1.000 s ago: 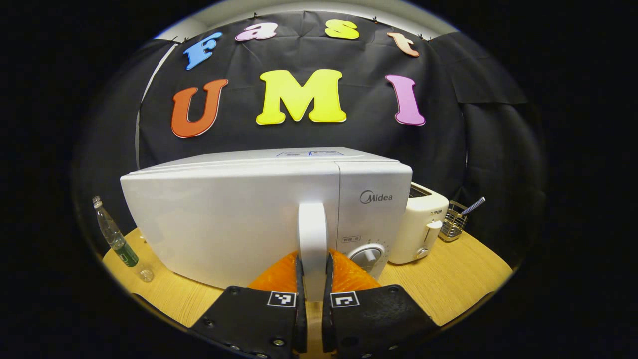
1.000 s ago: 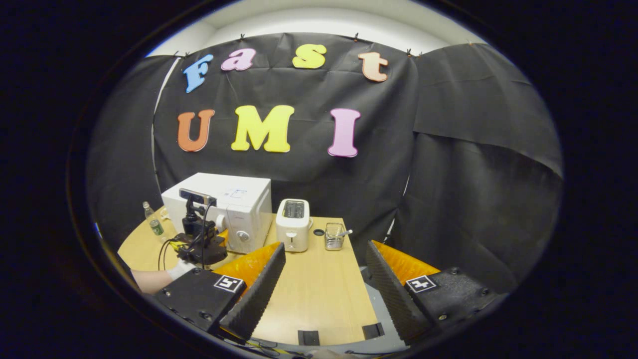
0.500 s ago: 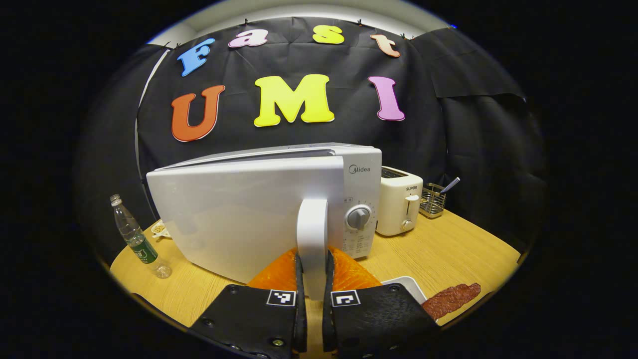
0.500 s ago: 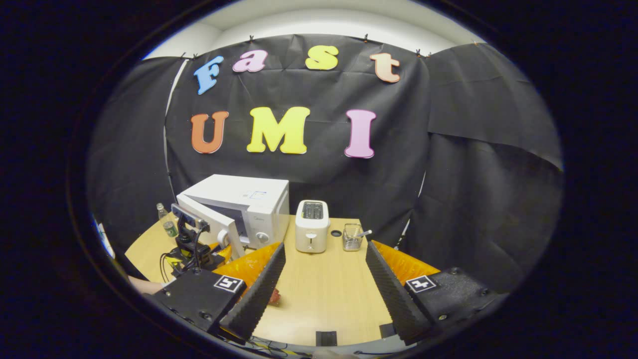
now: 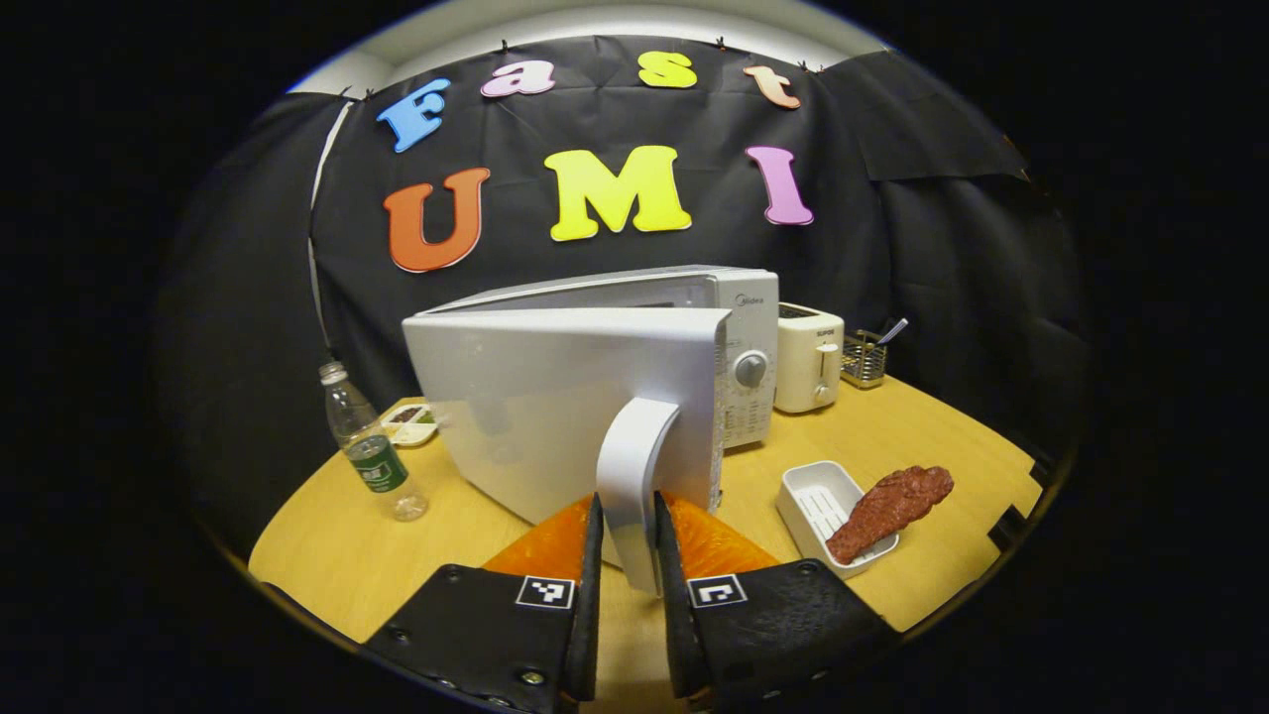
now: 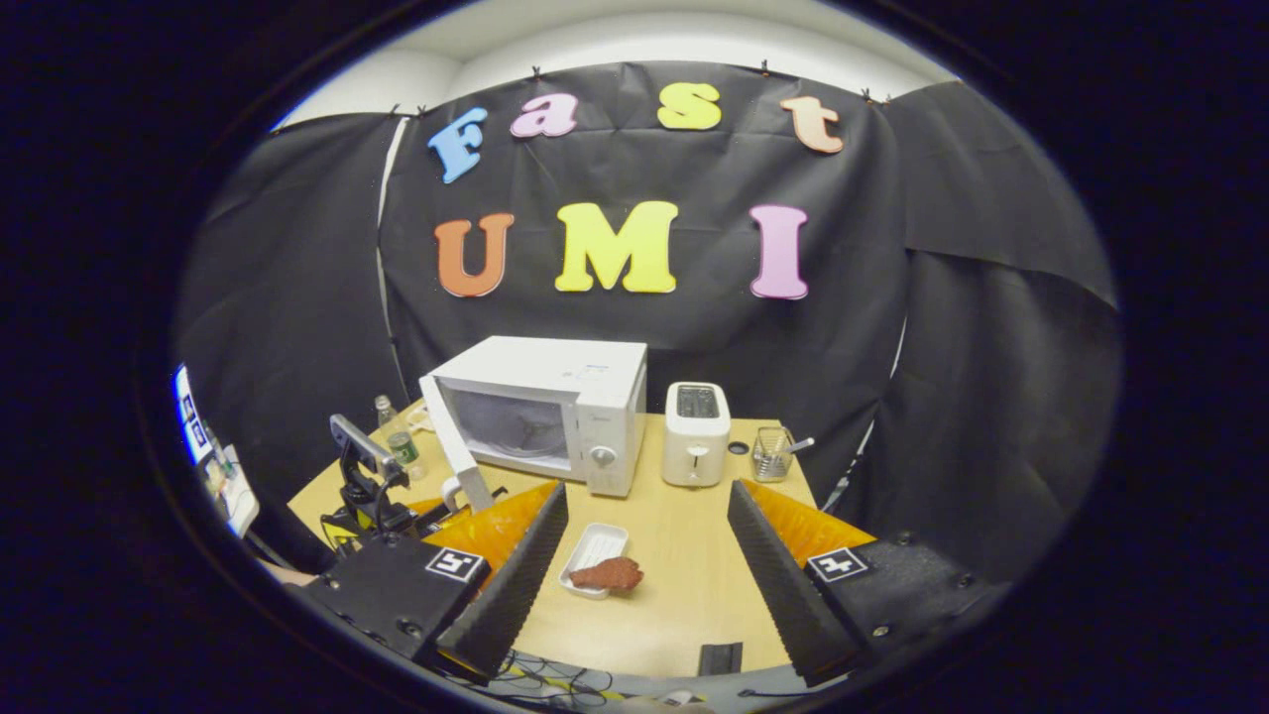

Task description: Open the microwave oven with the left hand, put the food in, and close the microwave oven.

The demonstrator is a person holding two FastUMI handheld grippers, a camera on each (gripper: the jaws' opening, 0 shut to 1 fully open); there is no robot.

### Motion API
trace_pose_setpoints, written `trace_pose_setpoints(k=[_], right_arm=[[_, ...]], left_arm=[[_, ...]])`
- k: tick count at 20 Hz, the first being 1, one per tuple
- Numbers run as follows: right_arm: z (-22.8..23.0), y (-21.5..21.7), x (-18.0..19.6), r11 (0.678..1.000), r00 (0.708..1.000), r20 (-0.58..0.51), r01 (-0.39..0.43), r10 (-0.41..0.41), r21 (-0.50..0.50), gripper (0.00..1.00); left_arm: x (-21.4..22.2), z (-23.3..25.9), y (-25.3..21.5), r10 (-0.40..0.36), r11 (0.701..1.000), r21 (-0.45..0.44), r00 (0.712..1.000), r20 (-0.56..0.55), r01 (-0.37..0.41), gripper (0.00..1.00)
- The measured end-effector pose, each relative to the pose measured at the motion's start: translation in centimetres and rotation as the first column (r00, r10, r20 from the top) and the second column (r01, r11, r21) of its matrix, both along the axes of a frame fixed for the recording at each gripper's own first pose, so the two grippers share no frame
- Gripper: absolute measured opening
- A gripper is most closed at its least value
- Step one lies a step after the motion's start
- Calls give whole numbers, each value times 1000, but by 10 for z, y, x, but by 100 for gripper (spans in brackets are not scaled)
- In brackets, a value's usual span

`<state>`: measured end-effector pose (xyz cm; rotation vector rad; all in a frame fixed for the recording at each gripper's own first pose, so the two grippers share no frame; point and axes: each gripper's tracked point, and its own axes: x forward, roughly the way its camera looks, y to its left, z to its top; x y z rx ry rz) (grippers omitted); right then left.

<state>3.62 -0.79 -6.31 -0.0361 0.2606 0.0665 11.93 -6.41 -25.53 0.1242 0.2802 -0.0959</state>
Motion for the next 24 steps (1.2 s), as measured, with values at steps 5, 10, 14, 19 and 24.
trace_pose_setpoints(k=[5, 10, 14, 19, 24], right_arm=[[-3, 29, -15, 999, 999, 7, -35, 35, 3, 100], [-9, 50, -19, 998, 999, 2, -50, 50, 26, 96], [-28, 68, -21, 997, 997, -23, -74, 74, 21, 96], [-44, 87, -20, 994, 994, -40, -102, 104, 36, 100], [-64, 82, -11, 995, 993, -57, -101, 102, 20, 96]], left_arm=[[-24, 4, 50, 57, 998, 39, 998, 11, -58, 77], [-48, 7, 87, 102, 994, 40, 995, 21, -103, 95], [-68, 6, 113, 127, 991, 49, 992, 20, -127, 95], [-87, 3, 155, 192, 981, 39, 981, 1, -192, 95], [-103, 1, 192, 241, 968, 74, 971, 10, -241, 95]])
